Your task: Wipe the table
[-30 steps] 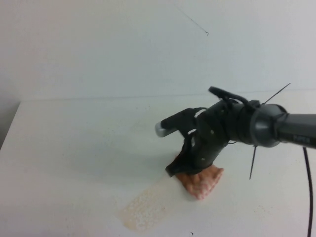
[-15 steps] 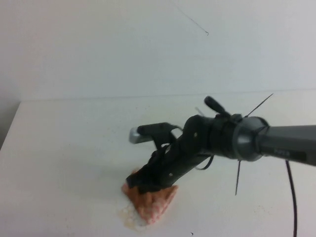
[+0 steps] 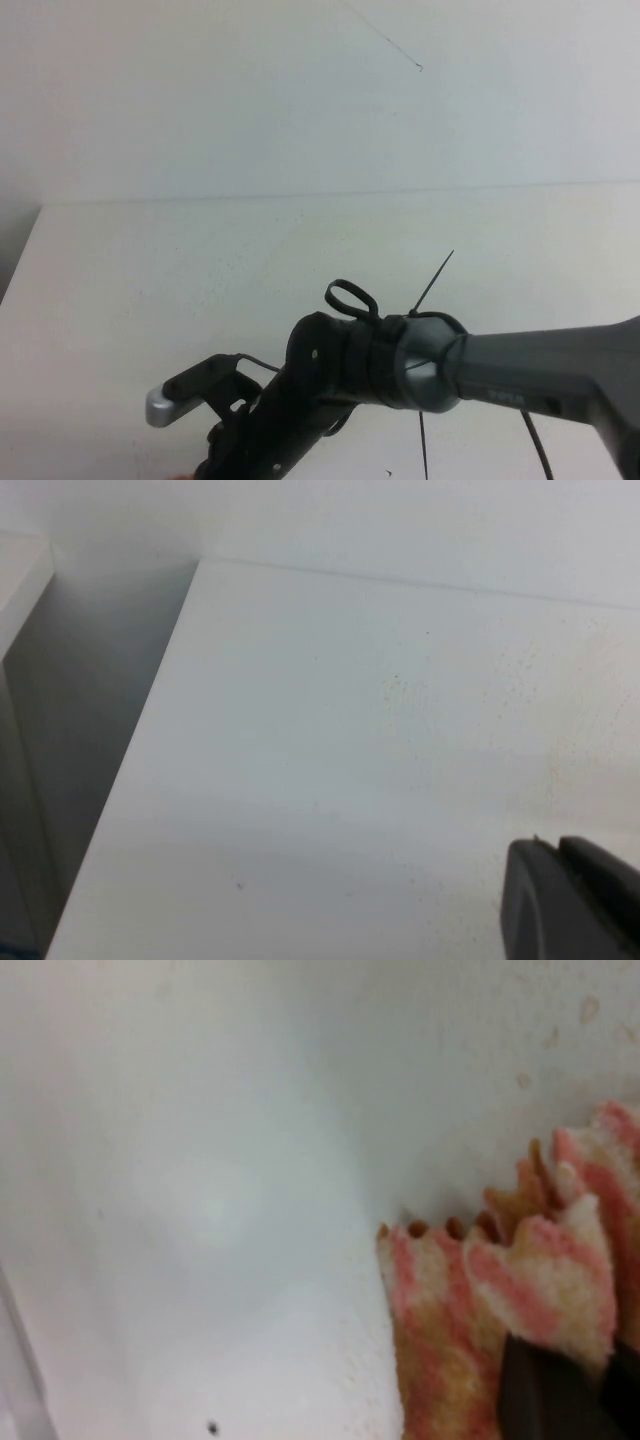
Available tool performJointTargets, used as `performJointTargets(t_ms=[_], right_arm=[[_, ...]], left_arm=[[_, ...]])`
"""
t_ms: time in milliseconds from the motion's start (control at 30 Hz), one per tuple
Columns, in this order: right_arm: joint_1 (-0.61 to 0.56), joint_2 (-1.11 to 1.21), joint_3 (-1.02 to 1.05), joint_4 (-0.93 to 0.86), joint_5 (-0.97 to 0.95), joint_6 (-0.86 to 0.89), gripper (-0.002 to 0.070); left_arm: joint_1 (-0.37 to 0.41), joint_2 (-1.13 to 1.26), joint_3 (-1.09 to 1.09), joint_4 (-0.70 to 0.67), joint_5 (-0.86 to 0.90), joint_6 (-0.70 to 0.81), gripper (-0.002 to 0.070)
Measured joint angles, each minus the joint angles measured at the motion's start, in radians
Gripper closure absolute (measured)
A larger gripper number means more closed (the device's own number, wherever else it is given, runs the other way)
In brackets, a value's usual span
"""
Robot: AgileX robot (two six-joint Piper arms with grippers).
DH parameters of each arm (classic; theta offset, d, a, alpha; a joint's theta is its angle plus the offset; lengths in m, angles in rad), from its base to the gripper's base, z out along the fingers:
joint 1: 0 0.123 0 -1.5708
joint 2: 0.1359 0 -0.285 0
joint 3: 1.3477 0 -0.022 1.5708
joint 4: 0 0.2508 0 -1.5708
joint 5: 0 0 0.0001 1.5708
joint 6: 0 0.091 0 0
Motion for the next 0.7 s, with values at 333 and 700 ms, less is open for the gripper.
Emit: performJointTargets(t_ms=[333,700], right_arm=[[-0.201,-0.079,0.0,-0.922,0.129,0.471,0.068],[-0.465,-0.079,0.0,-1.404,0.276,0.818,0.068]], left_arm=[[0.0,0.0,0.0,0.0,0.0,0.0,0.0676],[0.0,0.0,0.0,0.002,0.0,0.0,0.0676]])
